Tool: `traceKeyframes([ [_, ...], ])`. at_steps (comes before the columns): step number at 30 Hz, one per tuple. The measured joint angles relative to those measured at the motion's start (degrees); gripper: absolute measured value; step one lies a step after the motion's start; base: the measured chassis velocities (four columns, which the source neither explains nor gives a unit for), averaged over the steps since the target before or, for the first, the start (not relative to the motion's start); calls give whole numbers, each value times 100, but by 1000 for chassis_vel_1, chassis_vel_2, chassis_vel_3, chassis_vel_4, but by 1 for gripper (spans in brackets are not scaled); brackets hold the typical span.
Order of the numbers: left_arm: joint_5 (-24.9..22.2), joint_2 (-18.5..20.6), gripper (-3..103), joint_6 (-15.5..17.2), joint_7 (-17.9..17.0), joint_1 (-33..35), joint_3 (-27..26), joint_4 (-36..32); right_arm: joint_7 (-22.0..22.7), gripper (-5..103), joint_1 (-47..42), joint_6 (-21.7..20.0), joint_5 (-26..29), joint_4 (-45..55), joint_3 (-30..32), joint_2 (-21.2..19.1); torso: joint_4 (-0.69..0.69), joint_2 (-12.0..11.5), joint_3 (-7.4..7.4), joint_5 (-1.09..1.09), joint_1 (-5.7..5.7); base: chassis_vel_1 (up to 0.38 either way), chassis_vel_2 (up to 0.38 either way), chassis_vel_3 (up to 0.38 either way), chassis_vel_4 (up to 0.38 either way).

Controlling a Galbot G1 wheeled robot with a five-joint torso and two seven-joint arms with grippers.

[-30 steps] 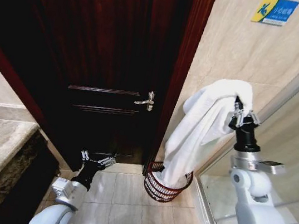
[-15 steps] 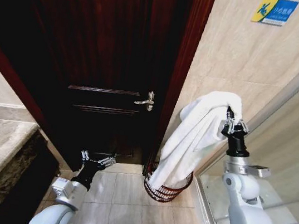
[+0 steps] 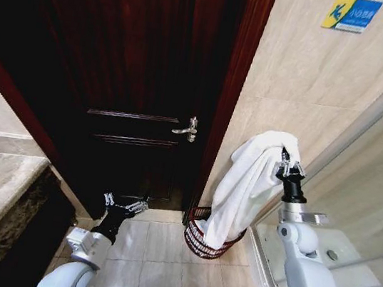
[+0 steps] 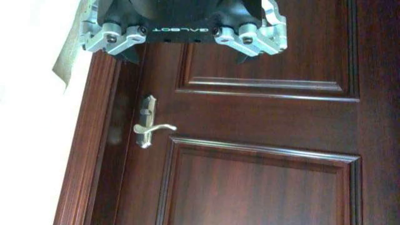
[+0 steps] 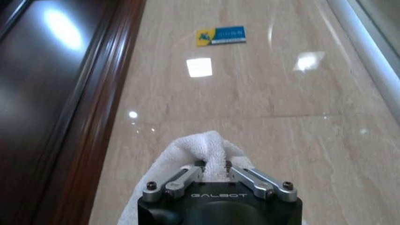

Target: Discard the used towel into the hamper.

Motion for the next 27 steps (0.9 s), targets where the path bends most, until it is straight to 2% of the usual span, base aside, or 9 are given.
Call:
traceKeyframes([
  [10,0,0,100,0,0,0,0,0,142,8,516,-102,-29,-178,-127,9,1,0,0,-3,0,0,0,0,0],
  [27,0,0,100,0,0,0,0,0,-31,8,183,133,-170,-678,-154,265,1,0,0,-1,0,0,0,0,0],
])
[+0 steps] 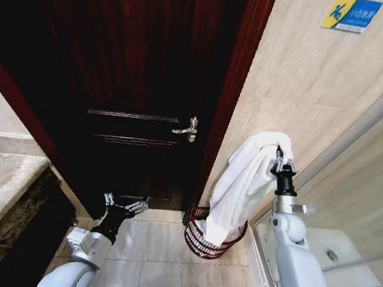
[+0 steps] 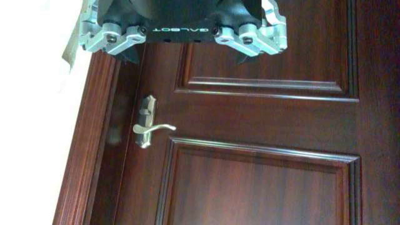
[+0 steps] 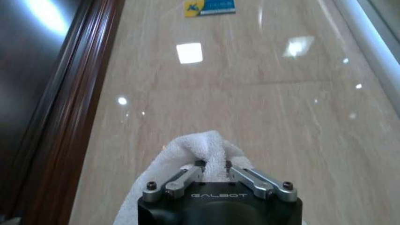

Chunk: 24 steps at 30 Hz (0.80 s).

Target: Discard the used towel into the hamper.

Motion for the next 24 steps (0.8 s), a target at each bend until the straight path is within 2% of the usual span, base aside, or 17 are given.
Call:
traceKeyframes([
  [13,0,0,100,0,0,0,0,0,-145,8,-477,145,-28,-7,46,171,0,0,0,-1,0,0,0,0,0],
  [24,0,0,100,0,0,0,0,0,-284,8,-647,299,-31,-456,-40,344,0,0,0,-1,0,0,0,0,0],
])
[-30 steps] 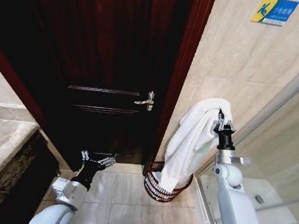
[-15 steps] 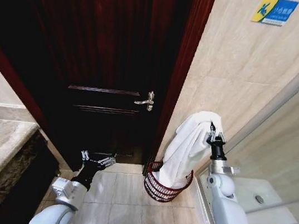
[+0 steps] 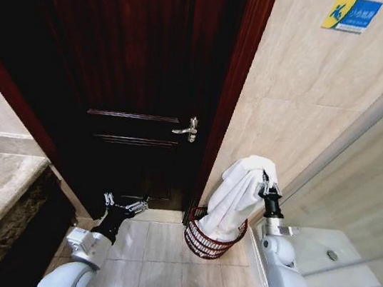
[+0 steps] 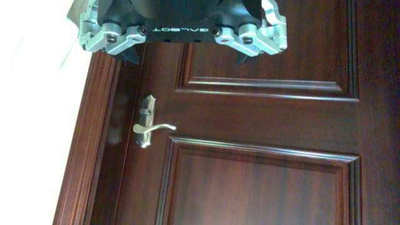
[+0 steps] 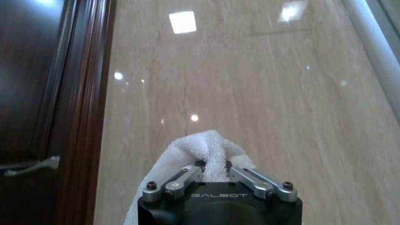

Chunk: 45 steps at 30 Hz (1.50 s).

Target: Discard the used towel into the hamper.

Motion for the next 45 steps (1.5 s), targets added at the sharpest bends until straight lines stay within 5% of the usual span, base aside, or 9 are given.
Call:
traceKeyframes([
  [45,0,0,100,0,0,0,0,0,-365,8,79,491,-193,-2159,-484,498,0,0,0,-1,0,0,0,0,0],
])
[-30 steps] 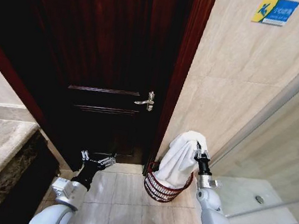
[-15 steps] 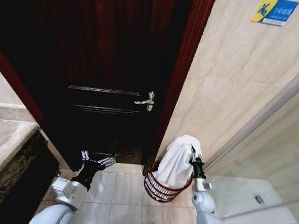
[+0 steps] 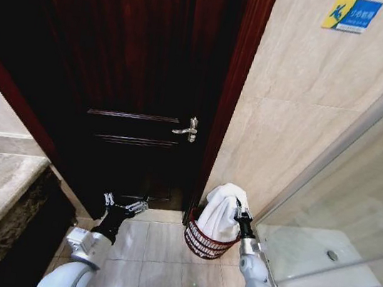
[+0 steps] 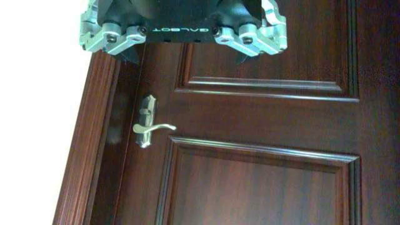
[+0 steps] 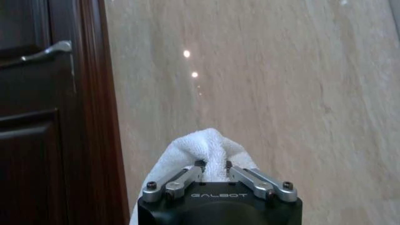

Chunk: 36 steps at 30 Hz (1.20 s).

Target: Discard the used towel into the hamper.

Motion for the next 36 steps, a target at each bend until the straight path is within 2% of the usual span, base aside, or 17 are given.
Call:
traceKeyframes([
  [14,0,0,100,0,0,0,0,0,-138,8,416,541,-28,-1387,-151,147,0,0,0,1,0,0,0,0,0],
  [19,0,0,100,0,0,0,0,0,-94,8,438,740,-103,-1602,-182,224,0,0,0,1,0,0,0,0,0],
  [36,0,0,100,0,0,0,0,0,-106,8,243,781,-396,-1628,-20,288,0,0,0,1,0,0,0,0,0],
])
